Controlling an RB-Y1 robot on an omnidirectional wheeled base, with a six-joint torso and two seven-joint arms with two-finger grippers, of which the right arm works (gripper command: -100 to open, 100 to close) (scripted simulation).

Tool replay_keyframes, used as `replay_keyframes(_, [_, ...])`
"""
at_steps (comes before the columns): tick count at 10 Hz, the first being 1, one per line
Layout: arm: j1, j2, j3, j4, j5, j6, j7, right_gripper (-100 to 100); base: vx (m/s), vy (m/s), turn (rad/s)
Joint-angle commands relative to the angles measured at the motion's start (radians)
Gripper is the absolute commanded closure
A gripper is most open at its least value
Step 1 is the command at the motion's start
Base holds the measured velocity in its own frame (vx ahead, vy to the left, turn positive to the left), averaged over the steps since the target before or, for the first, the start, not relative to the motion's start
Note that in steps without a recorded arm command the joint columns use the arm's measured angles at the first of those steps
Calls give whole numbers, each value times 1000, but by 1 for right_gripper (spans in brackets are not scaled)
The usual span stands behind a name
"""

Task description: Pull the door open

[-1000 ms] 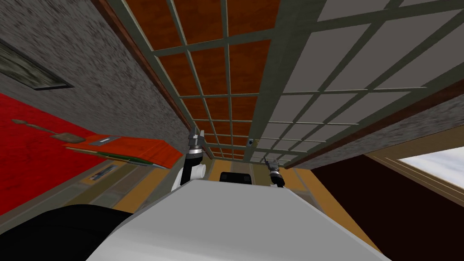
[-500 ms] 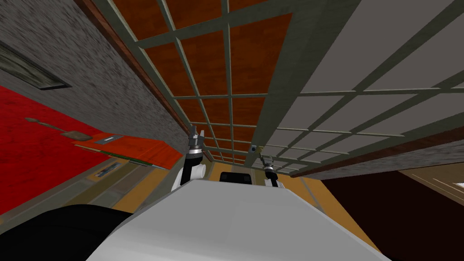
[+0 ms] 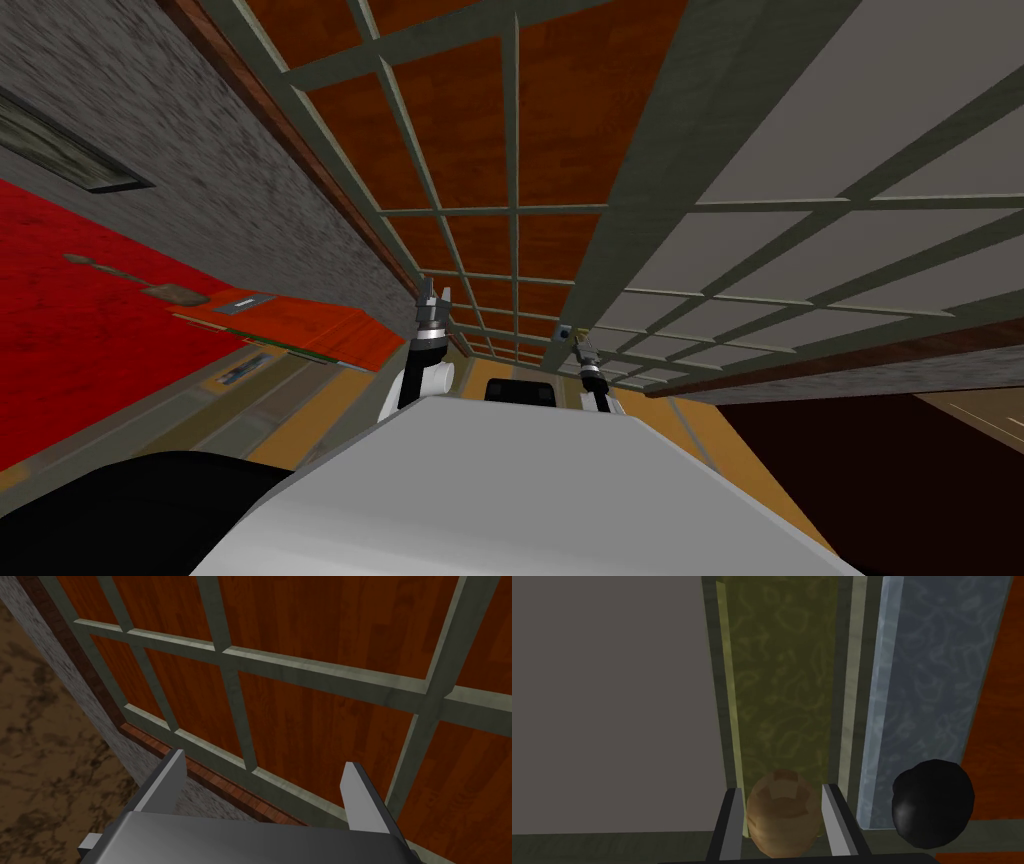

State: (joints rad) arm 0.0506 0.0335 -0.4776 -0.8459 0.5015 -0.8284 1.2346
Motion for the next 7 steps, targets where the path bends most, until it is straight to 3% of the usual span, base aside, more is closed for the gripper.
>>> replay_keyframes(1, [2, -5, -6, -2, -3, -1, 0, 100, -13, 1, -6])
replay_keyframes(3, [2, -5, -6, -2, -3, -1, 0, 100, -4, -1, 1])
replay_keyframes(7, [41, -18, -13, 28, -1, 3, -37, 100, -134, 43, -47])
